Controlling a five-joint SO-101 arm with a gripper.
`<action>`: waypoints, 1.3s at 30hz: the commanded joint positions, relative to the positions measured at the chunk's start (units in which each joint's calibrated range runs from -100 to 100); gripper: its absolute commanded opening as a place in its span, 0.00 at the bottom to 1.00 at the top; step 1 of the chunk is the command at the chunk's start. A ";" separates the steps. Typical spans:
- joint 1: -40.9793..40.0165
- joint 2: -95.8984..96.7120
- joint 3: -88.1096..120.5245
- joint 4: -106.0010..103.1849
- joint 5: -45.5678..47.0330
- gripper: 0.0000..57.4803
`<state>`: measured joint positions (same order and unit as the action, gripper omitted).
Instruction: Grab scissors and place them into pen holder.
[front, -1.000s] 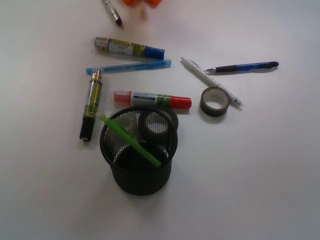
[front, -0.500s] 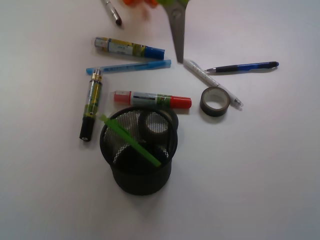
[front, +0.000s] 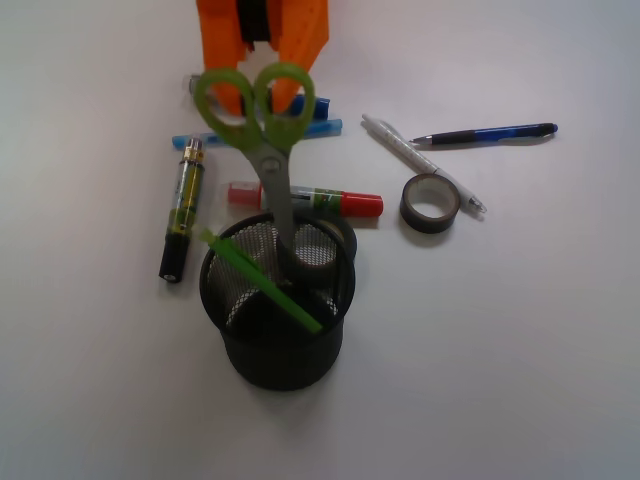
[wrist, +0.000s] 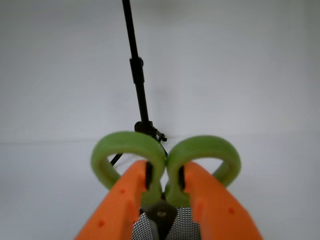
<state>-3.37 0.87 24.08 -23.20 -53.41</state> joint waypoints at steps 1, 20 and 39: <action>1.09 0.45 0.11 -1.83 -0.15 0.01; -1.31 -0.06 0.92 -1.39 1.61 0.65; -5.34 -68.15 30.63 75.95 46.11 0.34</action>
<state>-9.51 -52.18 42.86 52.31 -14.58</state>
